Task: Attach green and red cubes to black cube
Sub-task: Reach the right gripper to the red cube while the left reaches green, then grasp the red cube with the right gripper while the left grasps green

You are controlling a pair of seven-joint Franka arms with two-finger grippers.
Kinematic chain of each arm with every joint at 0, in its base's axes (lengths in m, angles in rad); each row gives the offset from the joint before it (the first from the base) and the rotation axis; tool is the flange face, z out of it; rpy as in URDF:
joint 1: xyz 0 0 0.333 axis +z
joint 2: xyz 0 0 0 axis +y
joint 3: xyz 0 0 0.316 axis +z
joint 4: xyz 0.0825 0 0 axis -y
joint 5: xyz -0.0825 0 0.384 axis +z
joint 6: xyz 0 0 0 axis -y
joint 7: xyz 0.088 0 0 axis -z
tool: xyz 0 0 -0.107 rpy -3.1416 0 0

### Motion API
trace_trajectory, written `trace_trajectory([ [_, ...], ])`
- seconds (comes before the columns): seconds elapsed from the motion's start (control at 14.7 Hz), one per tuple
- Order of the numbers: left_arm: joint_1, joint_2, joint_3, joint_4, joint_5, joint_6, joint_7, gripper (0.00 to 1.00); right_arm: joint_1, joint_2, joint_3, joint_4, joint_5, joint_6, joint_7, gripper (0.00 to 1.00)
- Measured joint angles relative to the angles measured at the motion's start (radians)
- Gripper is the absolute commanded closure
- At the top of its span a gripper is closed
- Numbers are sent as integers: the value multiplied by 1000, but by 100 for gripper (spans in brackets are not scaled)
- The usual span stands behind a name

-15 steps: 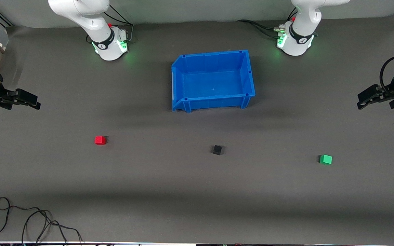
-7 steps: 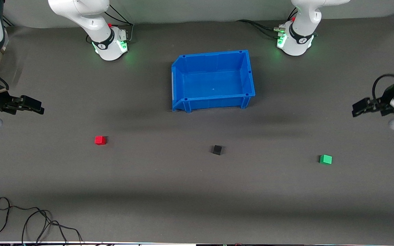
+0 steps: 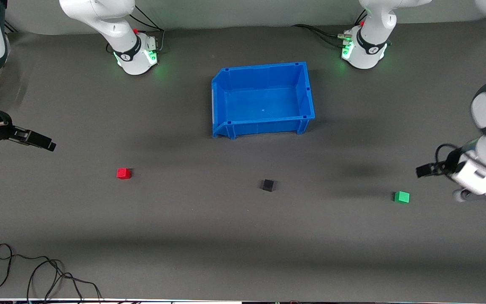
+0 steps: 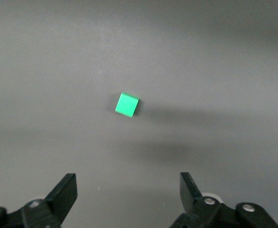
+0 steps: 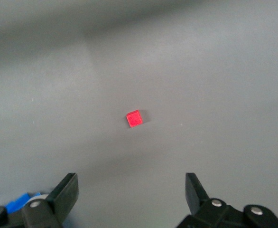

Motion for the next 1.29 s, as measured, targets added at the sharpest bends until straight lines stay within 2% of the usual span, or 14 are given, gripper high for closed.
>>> trace_trajectory([
  [0.14, 0, 70, -3, -9, 0, 75, 12, 8, -2, 4, -7, -1, 17, -2, 128, 0],
  [0.48, 0, 188, -4, -10, 5, 161, 111, 5, -10, 60, -20, -3, 93, -3, 582, 0],
  [0.82, 36, 286, -2, -10, 8, 226, 354, 8, -6, 180, -17, -9, 137, 6, 892, 0],
  [1.09, 51, 324, -3, -8, 8, 260, 403, 8, -3, 280, -13, -27, 153, 127, 1019, 0],
  [1.29, 51, 342, -3, 18, 7, 266, 410, 5, -3, 302, -13, -117, 161, 293, 1027, 0],
])
